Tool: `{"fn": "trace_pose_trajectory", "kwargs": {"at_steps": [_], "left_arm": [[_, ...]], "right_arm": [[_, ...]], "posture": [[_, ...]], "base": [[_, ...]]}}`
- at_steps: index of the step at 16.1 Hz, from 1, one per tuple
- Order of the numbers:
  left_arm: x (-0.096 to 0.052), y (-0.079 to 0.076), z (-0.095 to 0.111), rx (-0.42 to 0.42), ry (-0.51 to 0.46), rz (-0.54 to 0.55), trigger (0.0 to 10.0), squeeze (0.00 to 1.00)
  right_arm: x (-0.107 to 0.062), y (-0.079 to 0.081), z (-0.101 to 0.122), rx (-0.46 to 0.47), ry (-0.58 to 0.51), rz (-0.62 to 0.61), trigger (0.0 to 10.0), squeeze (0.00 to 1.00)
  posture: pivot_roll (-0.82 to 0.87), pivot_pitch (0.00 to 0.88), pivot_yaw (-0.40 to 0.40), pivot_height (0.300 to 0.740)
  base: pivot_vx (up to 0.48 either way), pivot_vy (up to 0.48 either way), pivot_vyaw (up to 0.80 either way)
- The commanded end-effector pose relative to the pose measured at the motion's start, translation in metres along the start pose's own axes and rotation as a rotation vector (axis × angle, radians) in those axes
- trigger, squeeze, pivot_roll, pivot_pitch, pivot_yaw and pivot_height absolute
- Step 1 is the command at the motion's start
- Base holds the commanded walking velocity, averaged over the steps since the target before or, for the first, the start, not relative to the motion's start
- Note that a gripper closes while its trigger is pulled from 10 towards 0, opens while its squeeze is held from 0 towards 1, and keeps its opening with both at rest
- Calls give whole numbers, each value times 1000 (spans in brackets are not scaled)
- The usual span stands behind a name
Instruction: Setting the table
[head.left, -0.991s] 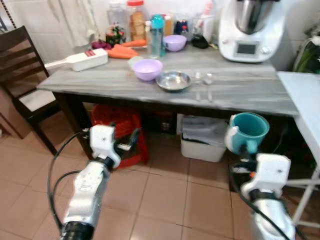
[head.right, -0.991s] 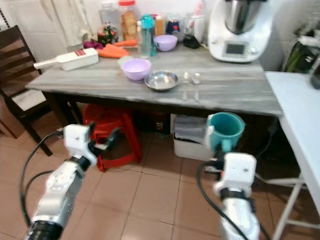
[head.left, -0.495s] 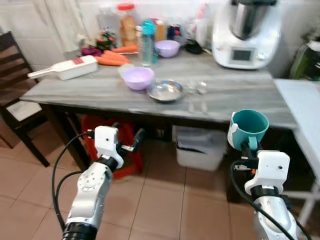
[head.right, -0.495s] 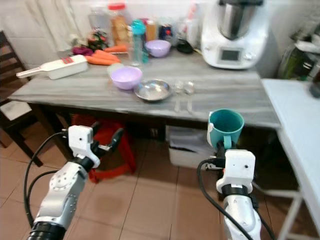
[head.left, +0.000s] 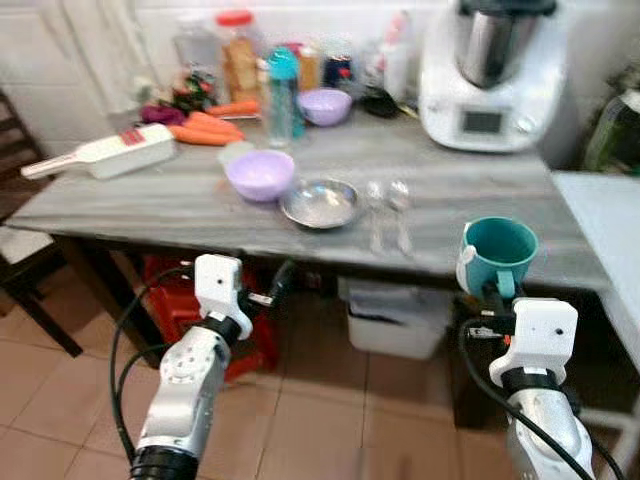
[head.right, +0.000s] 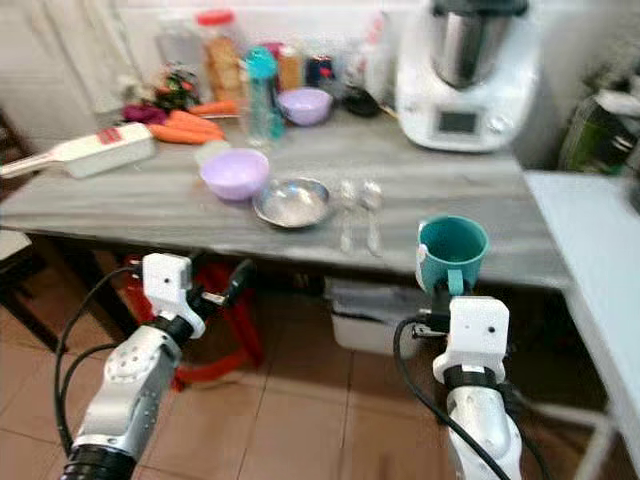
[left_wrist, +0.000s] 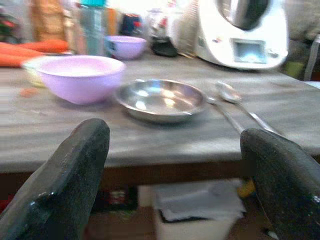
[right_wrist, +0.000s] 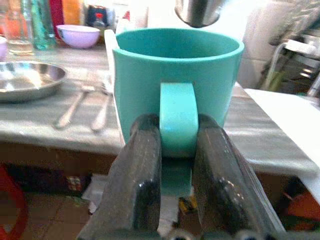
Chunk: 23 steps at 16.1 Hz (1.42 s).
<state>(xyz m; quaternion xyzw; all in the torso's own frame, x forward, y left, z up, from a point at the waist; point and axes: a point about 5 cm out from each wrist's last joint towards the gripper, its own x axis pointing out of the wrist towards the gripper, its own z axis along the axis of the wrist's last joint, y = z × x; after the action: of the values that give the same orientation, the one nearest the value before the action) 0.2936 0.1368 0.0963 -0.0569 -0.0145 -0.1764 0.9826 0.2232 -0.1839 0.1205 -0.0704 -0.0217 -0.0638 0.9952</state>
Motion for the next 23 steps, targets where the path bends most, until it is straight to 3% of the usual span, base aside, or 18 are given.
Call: {"fn": "trace_pose_trajectory", "kwargs": {"at_steps": [1,14,23], "left_arm": [[-4,8,2,15,5,17,10000,0],[-8,4,1,15,8,14,10000,0],[-10,1,0,12,10,-9,10000,0]], "right_arm": [[2,7,6,20,-21,22,10000,0],[10,7,13,17,-55,23,10000,0],[11,9,17,3,-73,33,10000,0]], "posture": [[-114,0,31,740],[-117,0,28,740],[-116,0,25,740]], "base": [[379,0,0],[353,0,388],[0,0,0]]}}
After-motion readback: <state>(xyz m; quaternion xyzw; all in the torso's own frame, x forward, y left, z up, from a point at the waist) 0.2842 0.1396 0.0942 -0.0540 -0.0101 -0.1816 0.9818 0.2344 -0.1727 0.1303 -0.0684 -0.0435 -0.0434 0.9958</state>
